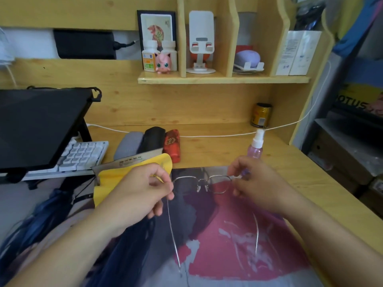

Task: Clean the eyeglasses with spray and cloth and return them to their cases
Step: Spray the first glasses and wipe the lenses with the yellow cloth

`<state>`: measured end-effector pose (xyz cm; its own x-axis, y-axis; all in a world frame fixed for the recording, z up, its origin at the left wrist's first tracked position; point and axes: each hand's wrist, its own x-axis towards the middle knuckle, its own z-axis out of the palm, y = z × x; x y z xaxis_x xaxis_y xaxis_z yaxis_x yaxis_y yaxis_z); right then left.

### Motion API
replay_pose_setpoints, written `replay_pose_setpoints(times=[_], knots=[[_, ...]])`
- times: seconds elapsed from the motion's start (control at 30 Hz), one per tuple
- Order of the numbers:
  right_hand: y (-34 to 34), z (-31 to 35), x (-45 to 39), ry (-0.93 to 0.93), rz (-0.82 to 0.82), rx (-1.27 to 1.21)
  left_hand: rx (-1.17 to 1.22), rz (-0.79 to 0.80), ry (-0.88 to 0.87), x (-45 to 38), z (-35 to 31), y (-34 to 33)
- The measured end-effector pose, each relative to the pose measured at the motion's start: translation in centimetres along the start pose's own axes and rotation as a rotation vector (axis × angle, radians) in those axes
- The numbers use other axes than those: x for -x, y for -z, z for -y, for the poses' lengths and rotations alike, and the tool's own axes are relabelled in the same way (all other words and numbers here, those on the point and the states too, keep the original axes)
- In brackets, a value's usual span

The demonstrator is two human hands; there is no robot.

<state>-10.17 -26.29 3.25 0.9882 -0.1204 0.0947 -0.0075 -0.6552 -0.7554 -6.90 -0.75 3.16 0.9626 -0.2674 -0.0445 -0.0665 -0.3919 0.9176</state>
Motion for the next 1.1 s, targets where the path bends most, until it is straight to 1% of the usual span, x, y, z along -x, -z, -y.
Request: replay_pose_setpoints(times=[0.07, 0.13, 0.2, 0.27, 0.3, 0.33, 0.37, 0.43, 0.47, 0.5, 0.53, 0.57, 0.63, 0.67, 0.7, 0.77, 0.8, 0.83, 0.87, 0.93, 0.97, 1.03, 1.1], knots=[[-0.1, -0.2, -0.2, 0.011, -0.029, 0.075, -0.096, -0.019, -0.009, 0.0, 0.3, -0.5], [-0.1, -0.2, -0.3, 0.023, -0.048, 0.071, -0.157, -0.038, -0.021, -0.2, 0.5, -0.6], [0.0, -0.3, -0.4, 0.032, -0.045, 0.05, -0.168, -0.041, -0.019, -0.3, 0.7, -0.6], [0.2, -0.3, -0.5, 0.057, -0.075, 0.138, -0.157, -0.044, -0.015, -0.4, 0.6, -0.5], [0.4, -0.3, -0.5, 0.084, -0.138, 0.213, -0.158, -0.055, -0.018, -0.4, 0.5, -0.4], [0.7, -0.2, -0.6, 0.113, -0.241, 0.255, -0.163, -0.077, -0.027, -0.4, 0.5, -0.4], [1.0, -0.2, -0.6, 0.133, -0.381, 0.246, -0.179, -0.117, -0.046, -0.4, 0.3, -0.3], [1.5, -0.1, -0.8, 0.153, -0.705, 0.09, -0.275, -0.228, -0.11, -0.5, 0.2, -0.1], [1.6, -0.4, -1.1, 0.14, -0.803, -0.002, -0.322, -0.277, -0.146, -0.6, 0.2, 0.0], [1.6, -0.9, -1.5, 0.101, -0.82, -0.061, -0.338, -0.312, -0.178, -0.6, 0.2, 0.0], [1.3, -1.4, -1.9, 0.048, -0.749, -0.104, -0.33, -0.331, -0.205, -0.6, 0.2, 0.0], [0.9, -2.2, -2.5, 0.003, -0.634, -0.143, -0.313, -0.341, -0.225, -0.6, 0.3, -0.1], [0.2, -3.0, -3.4, -0.026, -0.442, -0.195, -0.252, -0.352, -0.292, -0.5, 0.3, -0.3], [0.2, -2.6, -3.4, 0.011, -0.42, -0.189, -0.21, -0.356, -0.343, -0.3, 0.3, -0.5], [0.4, -2.2, -3.3, 0.084, -0.431, -0.179, -0.172, -0.359, -0.401, 0.0, 0.1, -0.7], [1.5, -0.9, -2.5, 0.318, -0.422, -0.115, -0.121, -0.357, -0.524, 0.6, -0.4, -1.0], [1.8, -0.1, -1.9, 0.438, -0.365, -0.082, -0.115, -0.344, -0.579, 0.9, -0.6, -1.1], [1.8, 0.7, -1.1, 0.529, -0.289, -0.107, -0.12, -0.317, -0.624, 1.2, -0.8, -1.3], [1.5, 1.6, -0.2, 0.574, -0.209, -0.193, -0.136, -0.275, -0.66, 1.4, -0.9, -1.5], [0.1, 3.4, 1.2, 0.579, -0.072, -0.405, -0.141, -0.17, -0.703, 1.9, -1.2, -2.1], [-0.6, 4.0, 1.6, 0.583, -0.034, -0.476, -0.125, -0.123, -0.718, 2.0, -1.4, -2.6], [-1.9, 4.7, 1.9, 0.623, -0.026, -0.512, -0.059, -0.075, -0.742, 2.4, -1.8, -3.4], [-2.3, 4.7, 1.7, 0.659, -0.058, -0.464, -0.009, -0.101, -0.735, 2.5, -1.9, -3.6]])
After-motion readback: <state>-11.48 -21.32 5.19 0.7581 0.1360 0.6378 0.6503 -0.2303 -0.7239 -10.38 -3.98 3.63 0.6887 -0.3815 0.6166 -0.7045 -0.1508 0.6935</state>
